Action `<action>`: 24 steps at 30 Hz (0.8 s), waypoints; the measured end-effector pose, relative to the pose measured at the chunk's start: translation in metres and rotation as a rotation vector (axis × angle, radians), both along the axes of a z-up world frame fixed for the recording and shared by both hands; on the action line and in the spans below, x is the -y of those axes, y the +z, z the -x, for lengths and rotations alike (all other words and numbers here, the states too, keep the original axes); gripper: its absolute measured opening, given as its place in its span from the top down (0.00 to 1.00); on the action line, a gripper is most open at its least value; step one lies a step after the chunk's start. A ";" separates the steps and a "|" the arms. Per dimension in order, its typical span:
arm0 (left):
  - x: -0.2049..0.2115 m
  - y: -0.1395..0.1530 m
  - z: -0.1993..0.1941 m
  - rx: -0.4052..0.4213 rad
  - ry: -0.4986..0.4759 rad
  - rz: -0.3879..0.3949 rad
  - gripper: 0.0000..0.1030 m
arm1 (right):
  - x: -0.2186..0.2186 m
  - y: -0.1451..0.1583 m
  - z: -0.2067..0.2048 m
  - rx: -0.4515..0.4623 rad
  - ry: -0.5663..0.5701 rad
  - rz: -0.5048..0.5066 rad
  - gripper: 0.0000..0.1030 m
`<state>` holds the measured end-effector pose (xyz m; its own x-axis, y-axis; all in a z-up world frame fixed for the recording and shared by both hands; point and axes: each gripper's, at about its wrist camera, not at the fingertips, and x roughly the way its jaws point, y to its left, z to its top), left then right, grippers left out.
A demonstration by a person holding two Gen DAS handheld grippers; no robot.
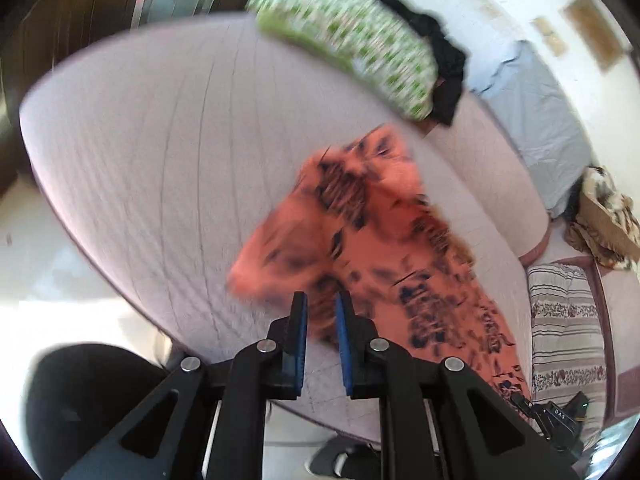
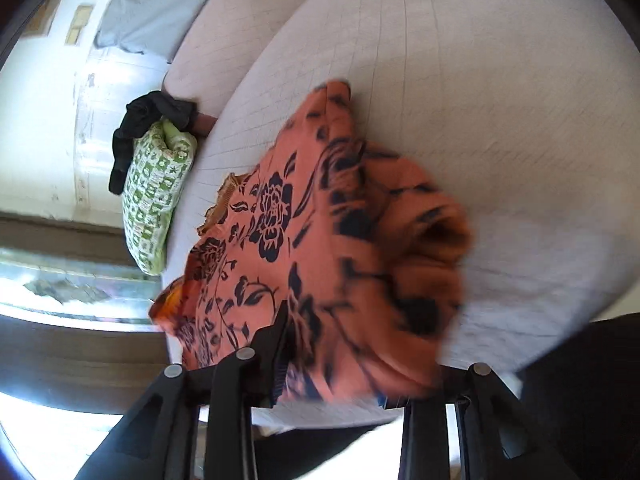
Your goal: Fold small clothes
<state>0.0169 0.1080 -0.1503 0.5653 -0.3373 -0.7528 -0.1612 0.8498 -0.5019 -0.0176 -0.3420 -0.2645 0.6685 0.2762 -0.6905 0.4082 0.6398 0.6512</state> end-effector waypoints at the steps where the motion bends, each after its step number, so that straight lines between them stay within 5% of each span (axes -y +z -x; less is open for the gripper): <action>1: 0.003 0.017 0.003 0.047 -0.008 -0.041 0.86 | 0.000 0.009 0.005 0.001 -0.001 0.045 0.66; 3: 0.012 0.036 0.003 0.107 -0.029 -0.100 0.80 | 0.001 0.025 0.017 0.038 -0.013 0.118 0.66; 7: 0.048 0.049 -0.029 0.157 -0.110 -0.201 0.39 | -0.010 0.054 0.012 0.159 -0.022 0.252 0.64; 13: 0.097 0.001 -0.120 0.033 -0.164 -0.284 0.35 | -0.033 0.062 -0.043 0.321 0.045 0.250 0.64; 17: 0.109 -0.032 -0.172 -0.032 -0.138 -0.340 0.35 | -0.031 0.037 -0.093 0.292 0.101 0.189 0.64; 20: 0.112 -0.063 -0.199 -0.125 -0.126 -0.380 0.34 | -0.024 0.005 -0.123 0.114 0.073 0.178 0.65; 22: 0.123 -0.067 -0.201 -0.059 -0.132 -0.450 0.16 | -0.017 -0.016 -0.134 0.057 0.049 0.118 0.66; 24: 0.138 -0.072 -0.202 -0.081 -0.177 -0.548 0.12 | -0.021 -0.008 -0.135 0.061 0.063 0.164 0.66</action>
<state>0.2192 -0.0298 -0.2219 0.4691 0.0291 -0.8827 -0.0120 0.9996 0.0265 0.1169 -0.3211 -0.2725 0.6957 0.2057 -0.6883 0.3269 0.7625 0.5583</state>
